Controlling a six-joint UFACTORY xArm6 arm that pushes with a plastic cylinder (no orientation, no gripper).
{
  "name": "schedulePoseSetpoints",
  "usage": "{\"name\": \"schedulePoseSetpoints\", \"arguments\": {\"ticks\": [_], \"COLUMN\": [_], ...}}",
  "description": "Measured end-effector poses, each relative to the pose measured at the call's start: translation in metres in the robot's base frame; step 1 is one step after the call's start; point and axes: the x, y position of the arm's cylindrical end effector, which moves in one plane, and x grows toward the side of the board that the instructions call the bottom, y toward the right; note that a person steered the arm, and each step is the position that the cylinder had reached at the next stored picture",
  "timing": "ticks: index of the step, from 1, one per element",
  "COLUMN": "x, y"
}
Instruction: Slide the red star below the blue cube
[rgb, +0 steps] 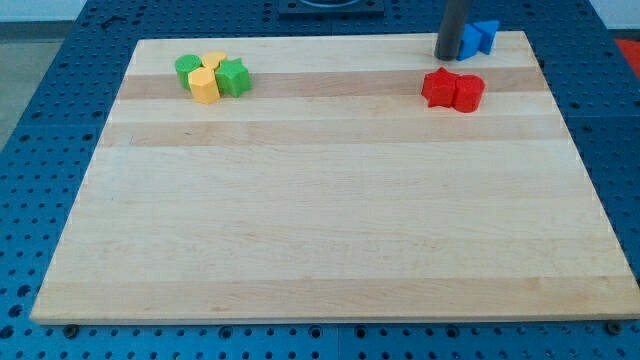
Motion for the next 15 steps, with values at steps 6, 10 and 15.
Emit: {"name": "schedulePoseSetpoints", "arguments": {"ticks": [6,10,15], "x": [0.094,0.051,0.072], "y": [-0.035,0.001,-0.044]}}
